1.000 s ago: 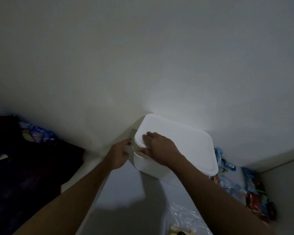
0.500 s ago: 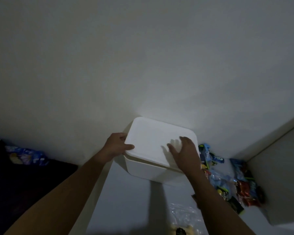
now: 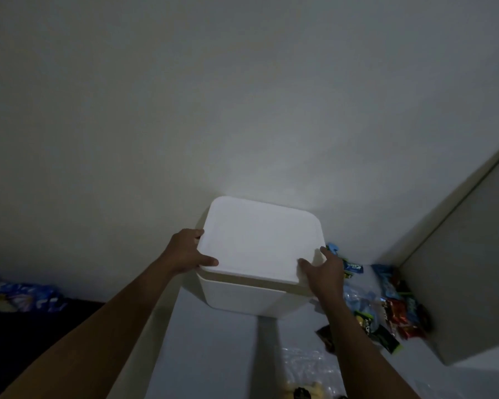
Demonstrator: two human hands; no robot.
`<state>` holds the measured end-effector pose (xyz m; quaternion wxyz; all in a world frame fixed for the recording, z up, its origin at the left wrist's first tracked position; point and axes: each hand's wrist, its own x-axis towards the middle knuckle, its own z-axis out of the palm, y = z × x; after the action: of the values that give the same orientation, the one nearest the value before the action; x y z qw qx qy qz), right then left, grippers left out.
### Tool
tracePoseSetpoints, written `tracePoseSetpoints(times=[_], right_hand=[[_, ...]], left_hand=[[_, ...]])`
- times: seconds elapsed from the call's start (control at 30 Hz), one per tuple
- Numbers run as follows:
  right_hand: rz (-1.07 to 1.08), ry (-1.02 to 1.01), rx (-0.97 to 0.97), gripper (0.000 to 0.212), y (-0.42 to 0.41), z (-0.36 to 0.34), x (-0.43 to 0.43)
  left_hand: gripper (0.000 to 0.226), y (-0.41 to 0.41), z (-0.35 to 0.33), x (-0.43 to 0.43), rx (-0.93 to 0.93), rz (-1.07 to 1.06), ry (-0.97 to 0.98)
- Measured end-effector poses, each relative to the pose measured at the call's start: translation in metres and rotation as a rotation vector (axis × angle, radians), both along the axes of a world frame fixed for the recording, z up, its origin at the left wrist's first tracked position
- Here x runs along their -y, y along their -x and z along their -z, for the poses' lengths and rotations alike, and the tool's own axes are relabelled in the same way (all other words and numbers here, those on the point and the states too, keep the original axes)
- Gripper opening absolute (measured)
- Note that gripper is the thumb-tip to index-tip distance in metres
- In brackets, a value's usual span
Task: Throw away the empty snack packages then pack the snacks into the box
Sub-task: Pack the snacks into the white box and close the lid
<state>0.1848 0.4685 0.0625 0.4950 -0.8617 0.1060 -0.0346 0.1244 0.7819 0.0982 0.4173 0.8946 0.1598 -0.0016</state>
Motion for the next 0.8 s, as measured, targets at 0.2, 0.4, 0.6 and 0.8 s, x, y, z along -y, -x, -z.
tracePoseSetpoints(times=[0.2, 0.4, 0.6, 0.8], right_hand=[[0.005, -0.045, 0.115, 0.101, 0.033, -0.012, -0.002], [-0.106, -0.043, 0.138, 0.106, 0.115, 0.007, -0.002], [-0.162, -0.018, 0.035, 0.107, 0.225, 0.070, -0.002], [-0.265, 0.002, -0.242, 0.102, 0.307, 0.130, 0.002]], left_hand=[[0.130, 0.029, 0.002, 0.001, 0.168, 0.016, -0.028], [0.146, 0.095, 0.034, 0.014, 0.188, -0.005, -0.067], [0.140, 0.213, 0.101, 0.025, 0.130, -0.084, -0.114], [0.137, 0.304, 0.159, 0.018, -0.216, -0.085, -0.146]])
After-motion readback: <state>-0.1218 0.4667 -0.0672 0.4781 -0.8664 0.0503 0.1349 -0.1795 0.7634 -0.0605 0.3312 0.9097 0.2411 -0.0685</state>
